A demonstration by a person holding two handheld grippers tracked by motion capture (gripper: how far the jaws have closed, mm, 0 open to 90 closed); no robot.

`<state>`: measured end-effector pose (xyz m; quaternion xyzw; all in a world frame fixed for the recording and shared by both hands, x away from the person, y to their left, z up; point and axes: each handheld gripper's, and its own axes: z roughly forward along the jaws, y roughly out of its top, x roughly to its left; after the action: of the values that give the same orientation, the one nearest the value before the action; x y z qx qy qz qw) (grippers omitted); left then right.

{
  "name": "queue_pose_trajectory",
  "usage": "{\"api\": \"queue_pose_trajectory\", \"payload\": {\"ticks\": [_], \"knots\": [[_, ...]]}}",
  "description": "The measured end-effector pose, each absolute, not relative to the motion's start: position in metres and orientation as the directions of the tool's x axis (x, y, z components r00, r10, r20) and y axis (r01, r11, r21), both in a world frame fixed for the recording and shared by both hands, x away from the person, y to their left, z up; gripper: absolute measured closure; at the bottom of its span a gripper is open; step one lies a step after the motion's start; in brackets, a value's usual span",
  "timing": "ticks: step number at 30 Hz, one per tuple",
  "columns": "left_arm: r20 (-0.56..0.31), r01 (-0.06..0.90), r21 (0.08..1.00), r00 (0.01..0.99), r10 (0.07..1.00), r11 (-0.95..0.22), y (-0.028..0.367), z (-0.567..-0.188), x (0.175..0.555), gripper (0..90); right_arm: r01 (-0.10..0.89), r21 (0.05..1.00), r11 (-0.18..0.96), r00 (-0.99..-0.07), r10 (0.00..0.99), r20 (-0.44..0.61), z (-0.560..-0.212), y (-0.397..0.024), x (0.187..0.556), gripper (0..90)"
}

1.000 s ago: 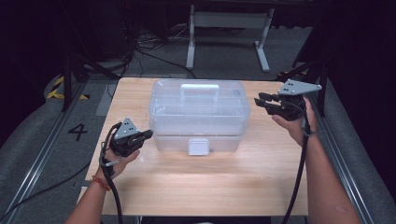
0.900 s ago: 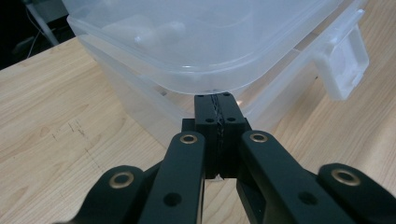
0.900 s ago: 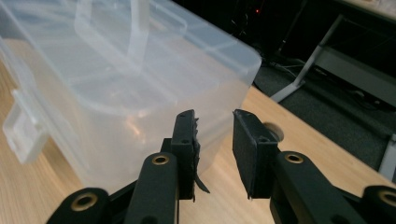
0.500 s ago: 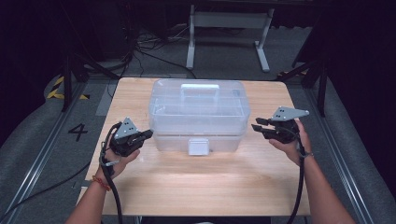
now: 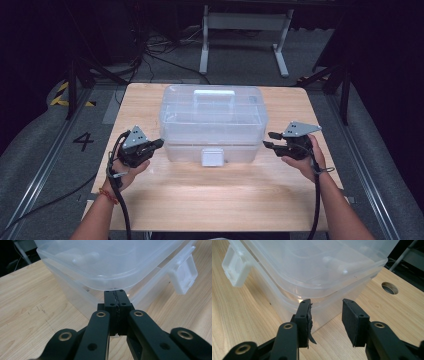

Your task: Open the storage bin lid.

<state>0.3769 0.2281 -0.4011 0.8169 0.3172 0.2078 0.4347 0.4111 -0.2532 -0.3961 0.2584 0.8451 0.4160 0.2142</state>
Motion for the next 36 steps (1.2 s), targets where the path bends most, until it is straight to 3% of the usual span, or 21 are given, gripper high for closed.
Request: {"api": "queue_pose_trajectory", "payload": {"ticks": [14,36], "knots": [[0.066,0.332,0.845,0.714,0.697,-0.419,0.228,-0.401,0.377,89.3,0.228,0.847,0.480,-0.756,0.636,-0.158,-0.397,-0.252,0.411,51.4],[0.063,0.344,0.841,0.706,0.706,-0.419,0.231,-0.404,0.378,85.9,0.113,0.905,0.411,-0.706,0.674,-0.218,-0.385,-0.246,0.405,54.3]]}}
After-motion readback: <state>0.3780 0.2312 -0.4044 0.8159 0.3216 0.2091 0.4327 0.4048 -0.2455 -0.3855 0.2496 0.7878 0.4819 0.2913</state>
